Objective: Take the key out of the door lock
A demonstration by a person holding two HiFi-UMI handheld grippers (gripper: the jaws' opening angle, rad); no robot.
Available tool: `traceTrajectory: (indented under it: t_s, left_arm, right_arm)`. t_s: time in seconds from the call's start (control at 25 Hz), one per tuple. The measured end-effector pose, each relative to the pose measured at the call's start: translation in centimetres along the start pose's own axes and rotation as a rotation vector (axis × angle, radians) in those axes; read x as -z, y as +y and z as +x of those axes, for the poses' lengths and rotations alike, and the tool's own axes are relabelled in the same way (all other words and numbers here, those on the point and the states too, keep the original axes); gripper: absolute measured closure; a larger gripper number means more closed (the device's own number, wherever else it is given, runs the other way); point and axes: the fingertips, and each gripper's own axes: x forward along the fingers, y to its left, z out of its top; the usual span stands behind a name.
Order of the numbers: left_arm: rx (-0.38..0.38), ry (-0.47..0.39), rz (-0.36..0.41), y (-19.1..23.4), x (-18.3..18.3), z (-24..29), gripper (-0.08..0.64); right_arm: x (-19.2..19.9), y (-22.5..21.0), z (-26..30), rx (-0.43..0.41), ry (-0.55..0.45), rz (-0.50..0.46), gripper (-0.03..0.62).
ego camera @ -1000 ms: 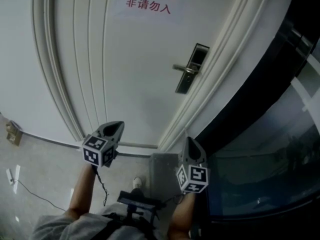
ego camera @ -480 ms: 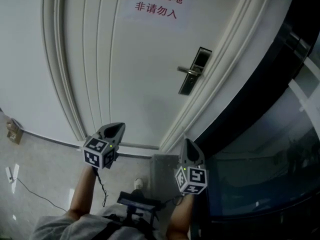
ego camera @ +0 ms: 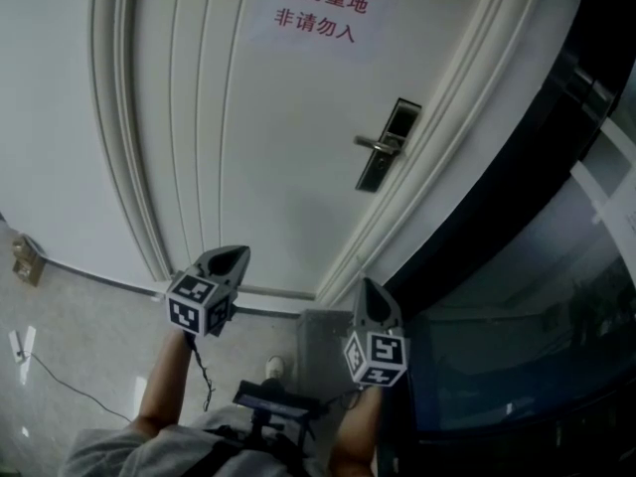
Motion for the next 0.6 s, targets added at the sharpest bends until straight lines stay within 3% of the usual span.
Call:
traceTrajectory:
  t_s: [0.6]
  left_arm:
    - [-0.012,0.000,-0.010,0.28,0.06,0.22,0.552]
  right_arm:
    - [-0.22,0.17,0.36,-0.024,-0.007,0.014,0.575]
